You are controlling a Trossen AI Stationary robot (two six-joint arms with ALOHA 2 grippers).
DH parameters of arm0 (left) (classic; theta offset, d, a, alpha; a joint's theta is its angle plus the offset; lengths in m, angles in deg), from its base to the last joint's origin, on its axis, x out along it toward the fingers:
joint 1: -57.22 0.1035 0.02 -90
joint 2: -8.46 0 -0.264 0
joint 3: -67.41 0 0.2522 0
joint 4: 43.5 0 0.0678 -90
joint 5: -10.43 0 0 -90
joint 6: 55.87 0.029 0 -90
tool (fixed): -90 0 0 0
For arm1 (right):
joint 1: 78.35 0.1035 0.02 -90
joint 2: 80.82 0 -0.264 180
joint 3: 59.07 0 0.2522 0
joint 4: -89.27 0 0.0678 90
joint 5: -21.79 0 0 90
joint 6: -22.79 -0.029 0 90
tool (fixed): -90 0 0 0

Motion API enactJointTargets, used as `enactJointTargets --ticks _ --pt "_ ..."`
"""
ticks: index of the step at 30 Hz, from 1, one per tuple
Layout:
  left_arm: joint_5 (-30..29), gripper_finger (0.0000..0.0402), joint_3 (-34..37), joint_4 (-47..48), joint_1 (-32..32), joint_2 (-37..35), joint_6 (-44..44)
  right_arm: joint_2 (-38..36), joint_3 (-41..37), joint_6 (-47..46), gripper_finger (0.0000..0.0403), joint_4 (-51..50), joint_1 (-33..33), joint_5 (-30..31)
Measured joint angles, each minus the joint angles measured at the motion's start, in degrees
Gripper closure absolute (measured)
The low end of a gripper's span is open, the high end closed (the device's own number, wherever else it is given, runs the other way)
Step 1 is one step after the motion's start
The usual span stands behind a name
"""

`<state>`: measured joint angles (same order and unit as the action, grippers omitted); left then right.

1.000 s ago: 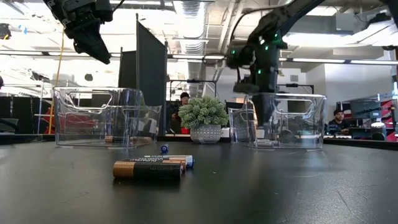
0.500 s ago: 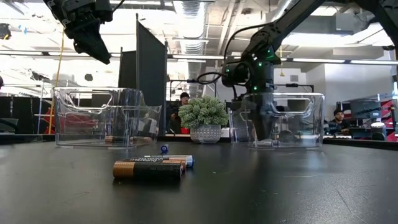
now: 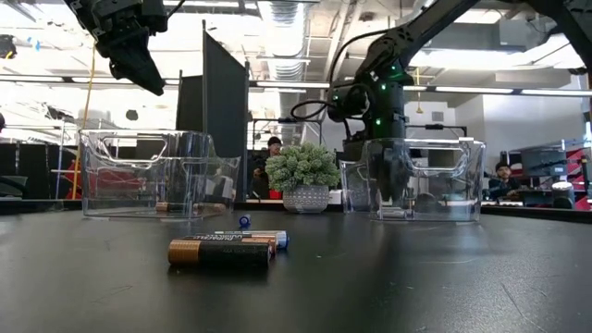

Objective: Sort batteries
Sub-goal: Put the white-blue battery into the right transparent bin

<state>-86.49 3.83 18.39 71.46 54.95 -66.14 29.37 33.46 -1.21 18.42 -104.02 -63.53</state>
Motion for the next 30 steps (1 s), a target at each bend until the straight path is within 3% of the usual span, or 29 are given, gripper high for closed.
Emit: enactJointTargets --ticks 7,20,30 --pt "0.0 0.0269 0.0 0.0 0.0 0.0 0.0 -3.4 2.0 0.5 0.0255 -5.4 0.0 0.0" --pt "0.0 0.0269 0.0 0.0 0.0 0.0 0.0 -19.0 2.0 -7.9 0.0266 -1.2 3.0 0.0" --pt "0.0 0.0269 0.0 -0.1 0.0 0.0 0.0 -22.1 2.1 -10.5 0.0266 -1.9 6.0 0.0"
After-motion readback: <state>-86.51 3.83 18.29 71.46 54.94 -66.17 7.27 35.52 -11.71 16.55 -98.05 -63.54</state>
